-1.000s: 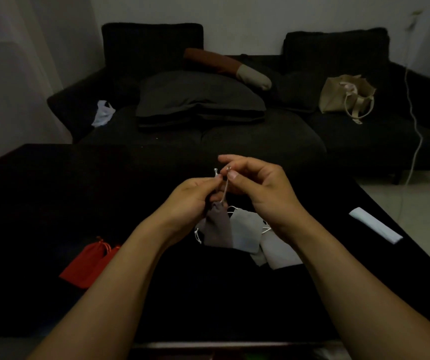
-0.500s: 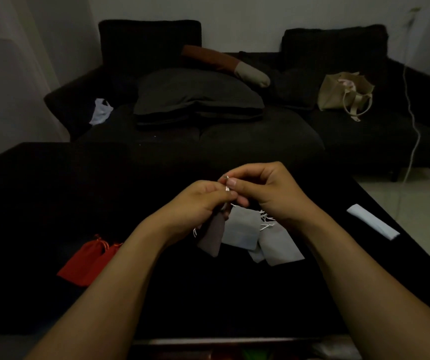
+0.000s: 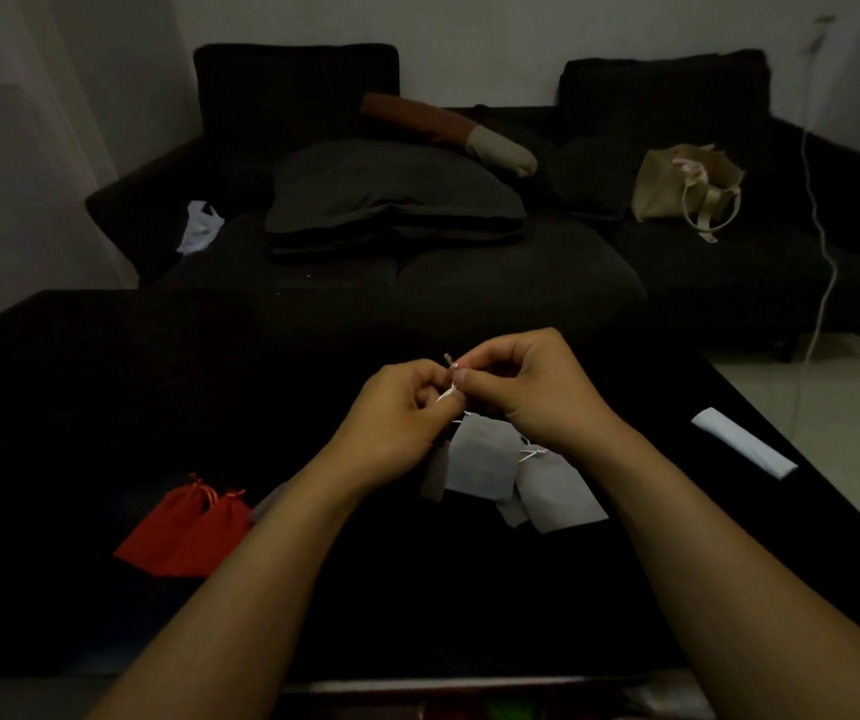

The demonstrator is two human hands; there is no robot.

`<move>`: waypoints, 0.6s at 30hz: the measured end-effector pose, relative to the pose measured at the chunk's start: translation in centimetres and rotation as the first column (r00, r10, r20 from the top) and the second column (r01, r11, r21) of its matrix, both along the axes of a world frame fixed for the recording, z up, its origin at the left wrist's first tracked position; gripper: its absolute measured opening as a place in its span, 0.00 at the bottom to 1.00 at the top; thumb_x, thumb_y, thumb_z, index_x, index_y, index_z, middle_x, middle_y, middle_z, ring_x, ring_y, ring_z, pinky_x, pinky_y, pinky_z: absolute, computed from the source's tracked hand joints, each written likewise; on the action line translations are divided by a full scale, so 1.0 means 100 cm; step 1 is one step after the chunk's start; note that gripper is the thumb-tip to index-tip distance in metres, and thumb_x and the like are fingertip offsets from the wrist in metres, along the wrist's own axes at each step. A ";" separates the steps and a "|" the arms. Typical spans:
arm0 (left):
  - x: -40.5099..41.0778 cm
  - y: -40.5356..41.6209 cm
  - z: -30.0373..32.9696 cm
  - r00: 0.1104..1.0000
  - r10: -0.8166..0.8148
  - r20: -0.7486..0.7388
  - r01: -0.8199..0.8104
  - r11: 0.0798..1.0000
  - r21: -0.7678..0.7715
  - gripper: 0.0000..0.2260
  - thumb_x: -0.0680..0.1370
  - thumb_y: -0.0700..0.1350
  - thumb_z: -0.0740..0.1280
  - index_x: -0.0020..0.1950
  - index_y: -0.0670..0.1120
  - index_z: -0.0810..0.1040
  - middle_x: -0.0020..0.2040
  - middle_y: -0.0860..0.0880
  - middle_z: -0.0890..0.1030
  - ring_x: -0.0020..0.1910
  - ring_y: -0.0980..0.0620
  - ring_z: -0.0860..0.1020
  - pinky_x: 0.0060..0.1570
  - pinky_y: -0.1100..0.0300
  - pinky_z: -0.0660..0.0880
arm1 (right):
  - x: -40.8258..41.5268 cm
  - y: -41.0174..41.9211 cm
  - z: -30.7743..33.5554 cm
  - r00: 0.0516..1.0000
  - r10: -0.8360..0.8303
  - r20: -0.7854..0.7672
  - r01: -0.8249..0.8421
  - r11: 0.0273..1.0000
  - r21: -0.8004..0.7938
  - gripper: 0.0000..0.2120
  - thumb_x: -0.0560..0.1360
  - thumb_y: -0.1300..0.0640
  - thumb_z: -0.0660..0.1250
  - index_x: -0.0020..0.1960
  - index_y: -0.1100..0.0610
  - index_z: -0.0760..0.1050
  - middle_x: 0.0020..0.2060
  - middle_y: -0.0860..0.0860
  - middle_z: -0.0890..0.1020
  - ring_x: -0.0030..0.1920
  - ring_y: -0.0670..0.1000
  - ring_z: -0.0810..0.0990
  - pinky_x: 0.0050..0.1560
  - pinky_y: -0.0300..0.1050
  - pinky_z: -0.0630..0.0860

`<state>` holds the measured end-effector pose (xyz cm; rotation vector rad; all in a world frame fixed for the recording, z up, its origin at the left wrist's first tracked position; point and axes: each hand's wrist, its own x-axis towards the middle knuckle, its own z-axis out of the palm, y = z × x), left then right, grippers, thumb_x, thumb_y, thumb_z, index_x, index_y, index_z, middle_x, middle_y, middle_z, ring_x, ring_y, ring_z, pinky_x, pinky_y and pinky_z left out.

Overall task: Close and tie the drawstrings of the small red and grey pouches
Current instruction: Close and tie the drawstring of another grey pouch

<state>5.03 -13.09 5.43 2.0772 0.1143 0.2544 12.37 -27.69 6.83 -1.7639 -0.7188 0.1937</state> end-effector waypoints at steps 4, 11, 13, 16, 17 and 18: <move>-0.001 -0.005 0.000 0.991 0.087 0.106 -0.093 0.994 0.055 0.03 0.79 0.44 0.68 0.46 0.50 0.82 0.32 0.49 0.82 0.30 0.57 0.80 0.32 0.66 0.75 | -0.001 -0.001 0.003 0.998 -0.065 -0.006 0.064 0.998 -0.025 0.05 0.74 0.64 0.72 0.49 0.61 0.84 0.39 0.55 0.85 0.36 0.43 0.83 0.38 0.32 0.77; 0.002 -0.007 0.003 0.994 0.092 0.064 -0.057 0.907 -0.417 0.12 0.81 0.43 0.65 0.42 0.40 0.84 0.37 0.45 0.84 0.37 0.54 0.80 0.40 0.63 0.76 | -0.004 -0.004 0.010 0.947 -0.096 -0.306 0.159 0.969 0.188 0.08 0.72 0.64 0.74 0.50 0.64 0.82 0.38 0.56 0.86 0.35 0.47 0.83 0.36 0.36 0.80; 0.004 -0.005 0.004 0.994 0.111 0.007 -0.087 0.816 -0.572 0.10 0.81 0.44 0.65 0.47 0.42 0.85 0.41 0.43 0.85 0.41 0.51 0.82 0.43 0.60 0.78 | -0.004 -0.006 0.011 0.924 -0.070 -0.377 0.157 0.966 0.206 0.06 0.72 0.63 0.74 0.48 0.64 0.83 0.36 0.54 0.85 0.34 0.46 0.82 0.36 0.36 0.79; 0.004 -0.002 0.003 0.996 0.094 -0.008 -0.079 0.782 -0.618 0.08 0.80 0.44 0.66 0.49 0.43 0.85 0.41 0.47 0.84 0.42 0.52 0.81 0.44 0.60 0.77 | -0.005 -0.005 0.010 0.906 -0.009 -0.423 0.096 0.978 0.184 0.05 0.71 0.62 0.75 0.46 0.62 0.83 0.38 0.55 0.86 0.36 0.47 0.83 0.37 0.37 0.79; 0.003 -0.002 0.003 0.996 0.087 -0.005 -0.070 0.775 -0.628 0.08 0.79 0.43 0.66 0.50 0.43 0.84 0.42 0.47 0.84 0.42 0.53 0.81 0.44 0.61 0.77 | -0.006 -0.004 0.010 0.903 0.013 -0.429 0.072 0.981 0.181 0.05 0.71 0.62 0.75 0.46 0.62 0.84 0.40 0.56 0.86 0.37 0.47 0.84 0.37 0.37 0.80; 0.003 -0.002 0.004 0.996 0.084 -0.002 -0.066 0.765 -0.641 0.08 0.79 0.43 0.67 0.51 0.42 0.84 0.43 0.46 0.84 0.42 0.53 0.81 0.42 0.62 0.78 | -0.007 -0.004 0.010 0.900 0.035 -0.435 0.050 0.982 0.184 0.03 0.71 0.63 0.74 0.45 0.62 0.84 0.40 0.56 0.87 0.38 0.48 0.84 0.38 0.37 0.80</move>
